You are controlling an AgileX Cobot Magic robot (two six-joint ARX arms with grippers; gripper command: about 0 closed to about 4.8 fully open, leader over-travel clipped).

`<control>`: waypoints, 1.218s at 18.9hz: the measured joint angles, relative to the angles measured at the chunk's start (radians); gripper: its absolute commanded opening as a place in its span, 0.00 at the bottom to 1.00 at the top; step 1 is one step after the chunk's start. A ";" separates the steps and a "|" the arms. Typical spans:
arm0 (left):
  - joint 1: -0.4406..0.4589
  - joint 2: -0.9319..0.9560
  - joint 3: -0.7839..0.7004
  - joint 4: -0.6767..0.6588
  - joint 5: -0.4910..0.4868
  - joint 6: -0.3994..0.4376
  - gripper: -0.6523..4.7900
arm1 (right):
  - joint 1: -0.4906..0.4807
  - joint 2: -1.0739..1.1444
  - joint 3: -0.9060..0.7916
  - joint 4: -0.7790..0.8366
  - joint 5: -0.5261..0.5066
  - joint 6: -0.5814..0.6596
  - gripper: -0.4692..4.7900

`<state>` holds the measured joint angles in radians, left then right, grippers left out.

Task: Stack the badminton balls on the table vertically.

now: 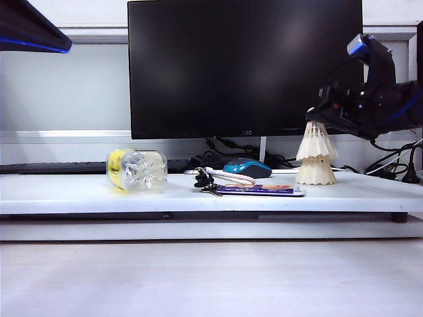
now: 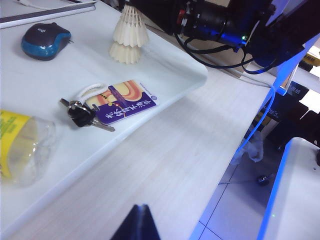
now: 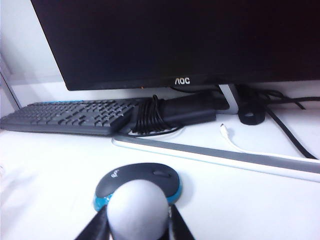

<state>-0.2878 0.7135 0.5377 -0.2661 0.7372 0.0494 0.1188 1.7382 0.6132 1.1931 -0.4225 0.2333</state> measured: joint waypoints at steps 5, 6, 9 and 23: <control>0.000 0.000 0.000 0.000 0.000 0.000 0.11 | 0.000 0.005 0.001 0.002 0.000 -0.021 0.43; 0.000 0.000 0.000 0.000 0.000 0.000 0.11 | 0.000 0.005 0.005 0.002 0.000 -0.021 0.43; 0.000 0.000 0.000 0.000 0.000 0.000 0.11 | 0.000 0.005 0.008 0.031 0.000 -0.023 0.61; 0.000 -0.406 0.000 0.011 -0.115 -0.002 0.11 | -0.046 -0.454 0.008 0.095 -0.272 0.088 0.22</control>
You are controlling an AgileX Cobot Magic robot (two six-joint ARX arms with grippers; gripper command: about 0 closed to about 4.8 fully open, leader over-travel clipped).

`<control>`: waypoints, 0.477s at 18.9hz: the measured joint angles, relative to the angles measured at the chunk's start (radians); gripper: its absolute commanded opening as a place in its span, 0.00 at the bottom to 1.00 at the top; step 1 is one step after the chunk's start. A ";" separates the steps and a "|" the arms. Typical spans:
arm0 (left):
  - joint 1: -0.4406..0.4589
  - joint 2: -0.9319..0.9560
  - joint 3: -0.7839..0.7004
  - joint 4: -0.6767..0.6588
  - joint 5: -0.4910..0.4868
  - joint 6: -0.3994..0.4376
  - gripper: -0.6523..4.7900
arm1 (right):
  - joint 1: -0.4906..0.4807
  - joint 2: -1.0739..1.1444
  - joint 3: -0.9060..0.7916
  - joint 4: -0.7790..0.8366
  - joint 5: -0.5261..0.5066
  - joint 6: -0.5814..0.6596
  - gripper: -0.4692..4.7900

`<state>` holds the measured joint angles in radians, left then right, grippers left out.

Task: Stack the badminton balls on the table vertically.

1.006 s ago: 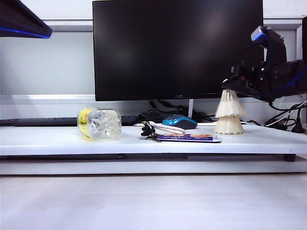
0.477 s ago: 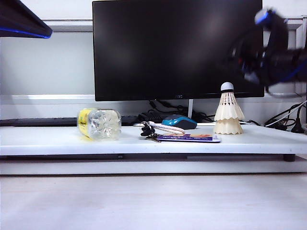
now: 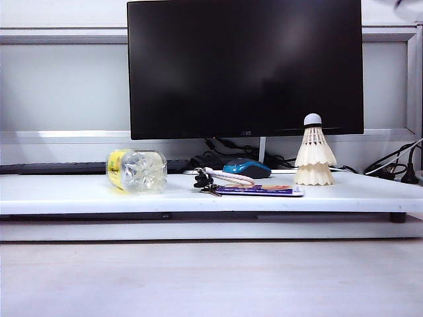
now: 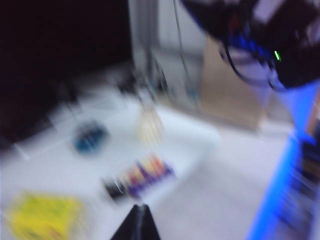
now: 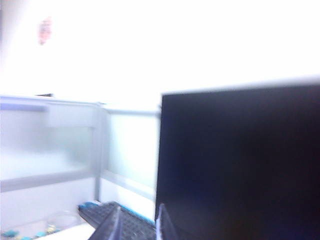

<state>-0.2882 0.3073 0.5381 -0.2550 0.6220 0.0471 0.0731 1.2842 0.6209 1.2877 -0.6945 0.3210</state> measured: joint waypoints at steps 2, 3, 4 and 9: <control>0.000 -0.133 0.000 -0.024 -0.085 0.000 0.11 | -0.019 -0.135 0.000 -0.091 -0.043 0.000 0.18; 0.000 -0.215 0.000 -0.058 -0.112 -0.002 0.11 | -0.033 -0.218 0.000 -0.197 -0.051 -0.005 0.18; 0.000 -0.257 0.001 -0.069 -0.123 -0.003 0.11 | -0.051 -0.278 0.000 -0.288 -0.051 -0.017 0.17; 0.000 -0.302 -0.001 -0.194 -0.152 -0.026 0.11 | -0.072 -0.549 -0.001 -0.888 0.034 -0.278 0.09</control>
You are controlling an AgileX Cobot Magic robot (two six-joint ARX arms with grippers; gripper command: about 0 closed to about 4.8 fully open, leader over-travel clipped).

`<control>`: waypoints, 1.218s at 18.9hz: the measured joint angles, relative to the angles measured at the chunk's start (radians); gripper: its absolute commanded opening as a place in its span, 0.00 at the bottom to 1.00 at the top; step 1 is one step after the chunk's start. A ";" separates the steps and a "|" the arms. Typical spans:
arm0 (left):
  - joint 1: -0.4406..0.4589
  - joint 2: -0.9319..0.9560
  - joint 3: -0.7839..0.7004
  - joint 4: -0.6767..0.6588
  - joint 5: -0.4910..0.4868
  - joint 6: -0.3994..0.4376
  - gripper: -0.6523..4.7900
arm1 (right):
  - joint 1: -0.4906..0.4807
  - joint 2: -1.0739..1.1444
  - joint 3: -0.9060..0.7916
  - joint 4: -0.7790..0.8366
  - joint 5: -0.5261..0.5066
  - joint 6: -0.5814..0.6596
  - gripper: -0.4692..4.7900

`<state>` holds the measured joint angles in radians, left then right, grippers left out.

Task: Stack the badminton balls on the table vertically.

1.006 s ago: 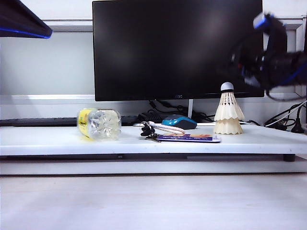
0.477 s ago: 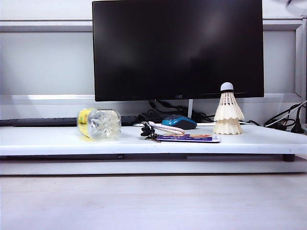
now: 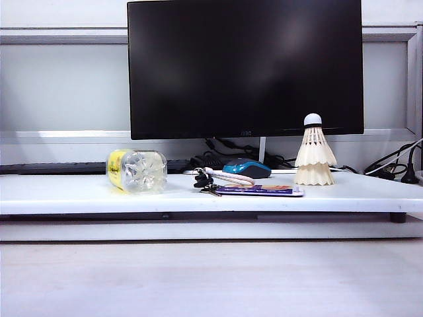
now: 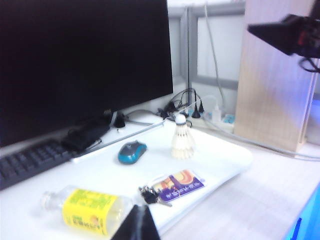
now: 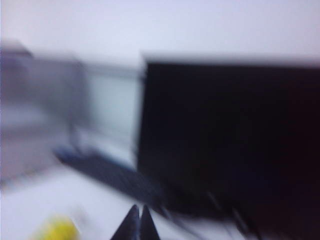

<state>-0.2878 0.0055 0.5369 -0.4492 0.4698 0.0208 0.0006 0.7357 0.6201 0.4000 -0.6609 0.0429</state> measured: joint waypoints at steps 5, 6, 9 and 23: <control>0.000 0.000 -0.016 -0.003 -0.196 -0.058 0.11 | 0.000 -0.176 0.000 -0.431 0.133 -0.169 0.09; 0.000 0.000 -0.031 -0.005 -0.235 -0.060 0.11 | 0.000 -0.198 0.000 -0.470 0.138 -0.172 0.09; 0.000 0.000 -0.053 -0.026 -0.291 -0.061 0.11 | 0.000 -0.266 -0.006 -0.542 0.142 -0.175 0.09; 0.000 0.000 -0.303 0.262 -0.132 0.037 0.11 | 0.000 -0.692 -0.294 -0.503 0.145 -0.015 0.09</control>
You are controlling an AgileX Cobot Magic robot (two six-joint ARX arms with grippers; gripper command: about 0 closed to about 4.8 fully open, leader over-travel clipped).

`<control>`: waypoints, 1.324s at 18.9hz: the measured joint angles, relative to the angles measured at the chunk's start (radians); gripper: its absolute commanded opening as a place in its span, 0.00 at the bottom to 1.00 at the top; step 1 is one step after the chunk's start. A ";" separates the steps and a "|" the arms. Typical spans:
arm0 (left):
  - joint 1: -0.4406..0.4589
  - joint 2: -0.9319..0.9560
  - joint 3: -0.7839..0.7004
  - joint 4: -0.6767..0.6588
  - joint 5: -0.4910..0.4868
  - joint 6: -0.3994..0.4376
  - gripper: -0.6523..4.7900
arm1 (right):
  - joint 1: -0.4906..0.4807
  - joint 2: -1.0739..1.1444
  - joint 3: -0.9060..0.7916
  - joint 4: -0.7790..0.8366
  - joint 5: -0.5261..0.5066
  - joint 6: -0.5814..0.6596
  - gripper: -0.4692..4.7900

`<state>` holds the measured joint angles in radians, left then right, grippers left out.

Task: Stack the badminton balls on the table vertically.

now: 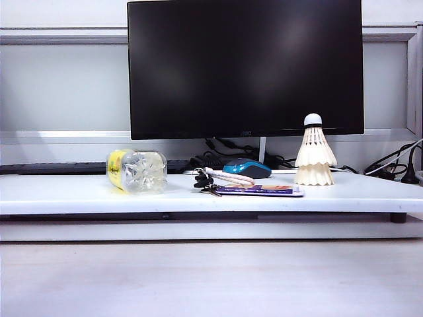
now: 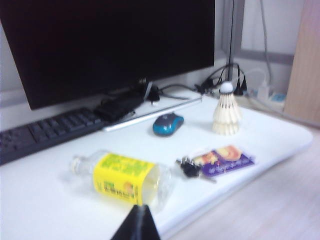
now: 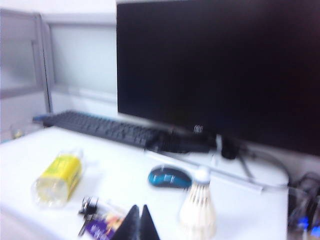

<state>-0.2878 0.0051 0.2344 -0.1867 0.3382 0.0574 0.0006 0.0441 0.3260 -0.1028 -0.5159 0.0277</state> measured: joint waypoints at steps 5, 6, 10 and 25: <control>0.000 0.000 -0.066 0.011 0.000 0.018 0.11 | 0.000 0.000 -0.066 -0.011 0.151 0.052 0.09; 0.000 0.000 -0.074 0.011 -0.001 0.018 0.11 | 0.000 0.000 -0.078 -0.011 0.169 0.055 0.09; 0.000 0.000 -0.125 0.013 -0.053 0.018 0.11 | 0.000 0.000 -0.137 -0.015 0.272 0.104 0.09; 0.000 -0.001 -0.201 0.069 -0.154 0.021 0.11 | 0.006 0.000 -0.305 0.029 0.375 0.132 0.09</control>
<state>-0.2878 0.0044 0.0330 -0.1173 0.1844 0.0780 0.0071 0.0441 0.0212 -0.0742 -0.1413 0.1596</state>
